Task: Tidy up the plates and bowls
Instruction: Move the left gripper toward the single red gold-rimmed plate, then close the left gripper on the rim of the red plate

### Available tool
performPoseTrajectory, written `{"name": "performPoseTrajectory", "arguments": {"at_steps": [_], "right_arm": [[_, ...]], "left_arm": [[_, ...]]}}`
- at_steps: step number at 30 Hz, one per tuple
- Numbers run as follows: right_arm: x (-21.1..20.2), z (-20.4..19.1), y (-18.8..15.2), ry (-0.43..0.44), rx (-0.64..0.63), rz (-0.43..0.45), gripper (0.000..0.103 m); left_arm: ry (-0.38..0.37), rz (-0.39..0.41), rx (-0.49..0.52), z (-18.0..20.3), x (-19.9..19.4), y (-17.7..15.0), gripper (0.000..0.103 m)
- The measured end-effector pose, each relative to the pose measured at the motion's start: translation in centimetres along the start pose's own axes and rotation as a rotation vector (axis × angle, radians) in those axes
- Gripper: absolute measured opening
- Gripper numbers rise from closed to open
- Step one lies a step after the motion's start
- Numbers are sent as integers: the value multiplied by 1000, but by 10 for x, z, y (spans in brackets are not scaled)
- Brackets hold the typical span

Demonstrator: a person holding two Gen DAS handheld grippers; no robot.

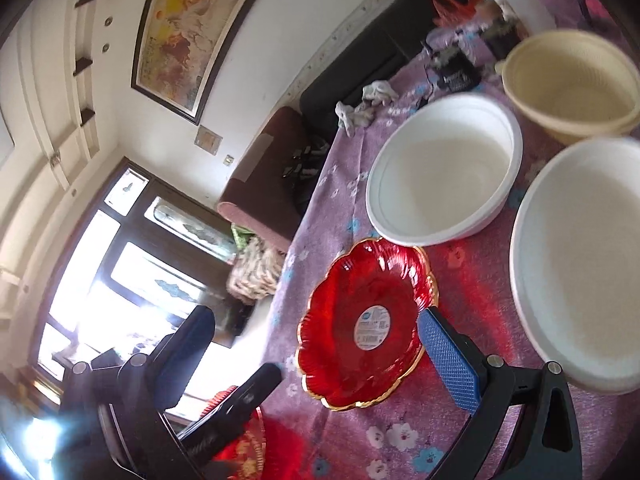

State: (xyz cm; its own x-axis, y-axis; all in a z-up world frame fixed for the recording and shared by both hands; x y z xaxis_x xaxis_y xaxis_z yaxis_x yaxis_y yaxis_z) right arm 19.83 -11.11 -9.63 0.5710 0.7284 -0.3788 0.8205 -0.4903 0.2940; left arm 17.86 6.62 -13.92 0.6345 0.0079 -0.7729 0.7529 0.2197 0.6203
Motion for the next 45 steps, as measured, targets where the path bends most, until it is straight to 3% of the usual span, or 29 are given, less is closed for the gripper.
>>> {"name": "performPoseTrajectory", "arguments": {"at_steps": [4, 10, 14, 20, 39, 42, 45], "right_arm": [[4, 4, 1, 48, 68, -38, 103], [10, 9, -1, 26, 93, -64, 103], [17, 14, -4, -18, 93, -81, 100], [28, 30, -9, -62, 136, -130, 95], [27, 39, -7, -139, 125, -100, 82], [27, 43, -6, -145, 125, -98, 81], [28, 44, -6, -148, 124, -100, 80]], "left_arm": [[-71, -68, -106, -2, 16, 2, 103], [-141, -152, -214, -3, 38, -3, 103], [-147, -146, -222, -4, 37, -3, 103], [-223, -174, -277, -3, 35, 1, 103], [-495, -360, -170, 30, 45, 11, 103], [-509, -362, -184, 27, 49, 12, 103], [-470, -335, -169, 19, 48, 15, 101]]}}
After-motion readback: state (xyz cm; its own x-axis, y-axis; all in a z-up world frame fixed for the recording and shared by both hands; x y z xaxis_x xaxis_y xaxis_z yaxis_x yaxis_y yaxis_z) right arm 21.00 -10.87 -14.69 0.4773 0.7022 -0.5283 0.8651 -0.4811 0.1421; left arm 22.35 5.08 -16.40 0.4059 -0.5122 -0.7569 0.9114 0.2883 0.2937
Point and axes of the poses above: each gripper's, at about its wrist camera, not at the fingertips, and x roughly the way its jaws point, z to its right, y to its top, the point moved 10 cm from there along x, roughly the way its jaws point, and after that the axes turned 10 degrees about x, right-handed, at the moved point
